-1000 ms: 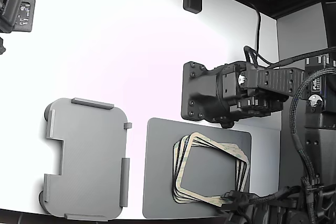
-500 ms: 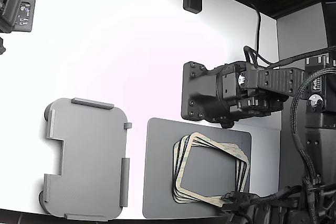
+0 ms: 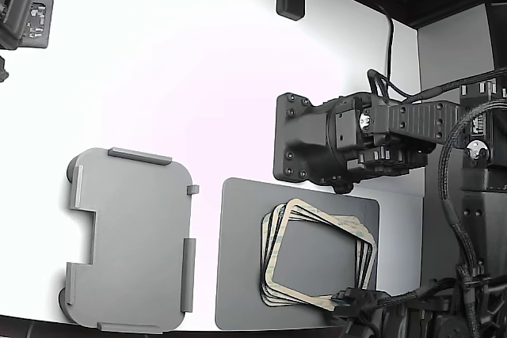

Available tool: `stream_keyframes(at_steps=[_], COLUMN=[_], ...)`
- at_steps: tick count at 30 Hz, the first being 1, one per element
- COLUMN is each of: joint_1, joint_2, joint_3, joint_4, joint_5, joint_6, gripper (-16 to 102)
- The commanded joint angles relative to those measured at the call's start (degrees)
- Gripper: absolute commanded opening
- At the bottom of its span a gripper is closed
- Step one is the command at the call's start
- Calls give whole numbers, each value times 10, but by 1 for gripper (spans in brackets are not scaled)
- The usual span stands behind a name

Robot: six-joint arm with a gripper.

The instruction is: Grab top frame and put it into gray box.

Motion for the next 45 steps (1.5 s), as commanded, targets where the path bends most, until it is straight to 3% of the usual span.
stream_keyframes(at_steps=[1,3,10,16,25,33,38,45], joint_1=[-5,-5,-4,-1,-17,-51,-83,-151], joint_2=[18,18,19,19,60,109,116,156], joint_3=[-9,-11,-12,-41,-119,-105,-118,-116], joint_4=[-3,-3,-12,9,38,15,42,74], joint_5=[2,2,16,29,114,211,257,279], joint_6=[3,5,37,24,76,305,453,744], gripper=[46,40,-10,-10,-11,-11,-11,-11])
